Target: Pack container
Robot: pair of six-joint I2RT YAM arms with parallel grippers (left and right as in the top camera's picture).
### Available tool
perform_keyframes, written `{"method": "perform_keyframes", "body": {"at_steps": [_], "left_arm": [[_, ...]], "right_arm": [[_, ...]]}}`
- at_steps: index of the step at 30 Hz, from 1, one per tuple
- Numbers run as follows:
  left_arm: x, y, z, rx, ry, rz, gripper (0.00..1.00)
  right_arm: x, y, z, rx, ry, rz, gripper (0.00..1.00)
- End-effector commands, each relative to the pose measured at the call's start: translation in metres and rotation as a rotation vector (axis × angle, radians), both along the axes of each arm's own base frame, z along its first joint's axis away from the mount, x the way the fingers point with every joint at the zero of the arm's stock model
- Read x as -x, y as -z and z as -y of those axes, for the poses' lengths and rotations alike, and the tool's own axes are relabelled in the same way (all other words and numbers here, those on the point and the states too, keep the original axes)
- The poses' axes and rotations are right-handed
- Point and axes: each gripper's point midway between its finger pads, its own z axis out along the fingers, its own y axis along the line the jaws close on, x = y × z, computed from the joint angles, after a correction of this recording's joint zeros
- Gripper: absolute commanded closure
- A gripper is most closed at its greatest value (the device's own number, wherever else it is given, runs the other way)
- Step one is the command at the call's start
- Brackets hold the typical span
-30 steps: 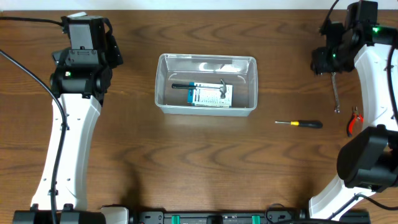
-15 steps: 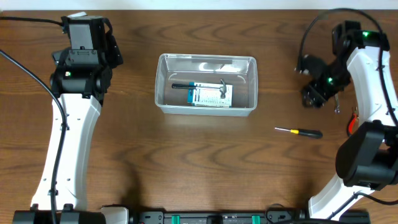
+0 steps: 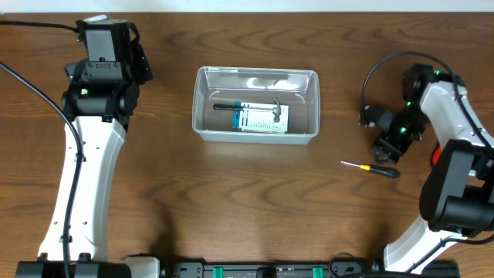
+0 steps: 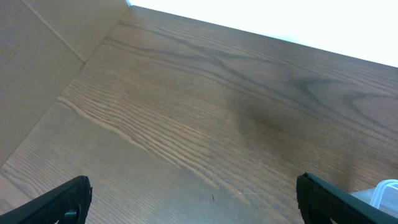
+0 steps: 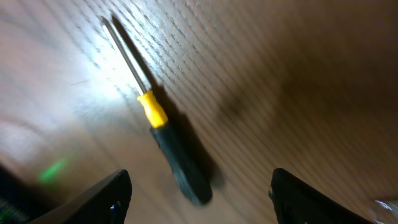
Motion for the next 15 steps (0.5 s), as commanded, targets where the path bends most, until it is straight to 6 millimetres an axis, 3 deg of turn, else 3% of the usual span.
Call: {"method": "perform_keyframes", "body": {"at_steps": [1, 6, 15], "left_arm": [[0.000, -0.003, -0.005, -0.018, -0.015, 0.001, 0.02], [0.000, -0.003, -0.005, -0.018, -0.015, 0.001, 0.02], [0.000, -0.003, -0.005, -0.018, -0.015, 0.001, 0.02]], "right_arm": [[0.012, 0.016, -0.001, -0.015, -0.017, -0.023, 0.26], [0.024, 0.035, -0.007, -0.037, -0.012, -0.031, 0.28], [0.021, 0.061, -0.002, -0.025, -0.022, 0.039, 0.35]]}}
